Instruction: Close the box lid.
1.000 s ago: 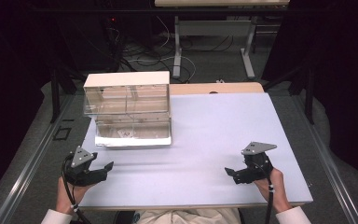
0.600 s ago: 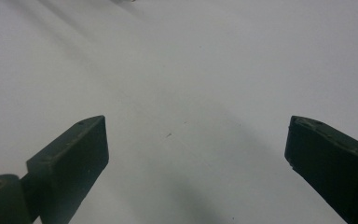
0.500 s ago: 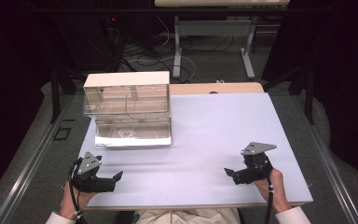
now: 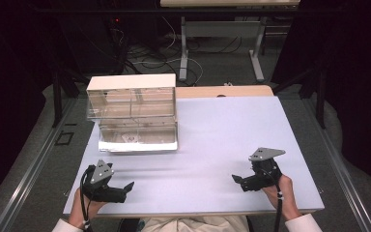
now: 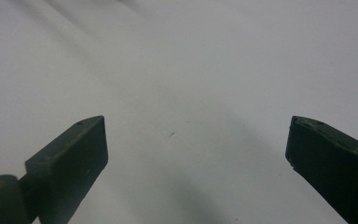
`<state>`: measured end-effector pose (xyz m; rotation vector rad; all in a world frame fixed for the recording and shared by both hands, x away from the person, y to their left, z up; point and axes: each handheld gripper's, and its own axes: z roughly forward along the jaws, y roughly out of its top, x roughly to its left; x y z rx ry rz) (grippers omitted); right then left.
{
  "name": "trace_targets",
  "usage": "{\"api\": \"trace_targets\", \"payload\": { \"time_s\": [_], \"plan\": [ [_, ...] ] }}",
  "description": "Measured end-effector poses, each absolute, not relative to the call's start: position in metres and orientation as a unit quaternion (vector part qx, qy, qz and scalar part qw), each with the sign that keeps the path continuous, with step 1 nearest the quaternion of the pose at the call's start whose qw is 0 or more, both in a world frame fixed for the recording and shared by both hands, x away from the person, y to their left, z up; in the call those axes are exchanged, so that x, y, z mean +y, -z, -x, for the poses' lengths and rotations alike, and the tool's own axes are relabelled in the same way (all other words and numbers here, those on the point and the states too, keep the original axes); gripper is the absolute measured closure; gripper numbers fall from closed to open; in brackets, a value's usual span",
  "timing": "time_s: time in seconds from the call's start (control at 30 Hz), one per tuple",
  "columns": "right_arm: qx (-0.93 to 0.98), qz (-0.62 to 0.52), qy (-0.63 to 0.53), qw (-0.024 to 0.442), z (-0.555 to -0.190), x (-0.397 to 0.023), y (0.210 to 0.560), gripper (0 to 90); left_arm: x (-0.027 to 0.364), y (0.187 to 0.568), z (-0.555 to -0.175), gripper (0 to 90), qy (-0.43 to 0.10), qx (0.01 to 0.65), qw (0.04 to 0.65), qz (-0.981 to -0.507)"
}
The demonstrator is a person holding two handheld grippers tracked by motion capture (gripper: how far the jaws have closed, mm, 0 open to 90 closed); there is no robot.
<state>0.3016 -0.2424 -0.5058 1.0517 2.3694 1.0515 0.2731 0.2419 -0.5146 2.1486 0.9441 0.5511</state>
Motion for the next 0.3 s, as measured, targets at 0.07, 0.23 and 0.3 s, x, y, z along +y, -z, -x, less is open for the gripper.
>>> {"api": "trace_targets", "payload": {
  "time_s": [0.07,0.23,0.3],
  "plan": [
    [0.836,-0.367,-0.37,0.172,-0.3019,-0.2427,0.5058,4.7,0.2405,0.516,-0.2735,0.1,-0.213,0.365,0.358,-0.833],
    [0.837,-0.367,-0.366,0.175,-0.3011,-0.2424,0.5058,4.2,0.2386,0.5181,-0.2755,0.1,-0.207,0.362,0.357,-0.836],
    [0.837,-0.364,-0.368,0.177,-0.301,-0.242,0.5058,3.7,0.2387,0.5182,-0.2768,0.1,-0.206,0.362,0.356,-0.837]
  ]
}}
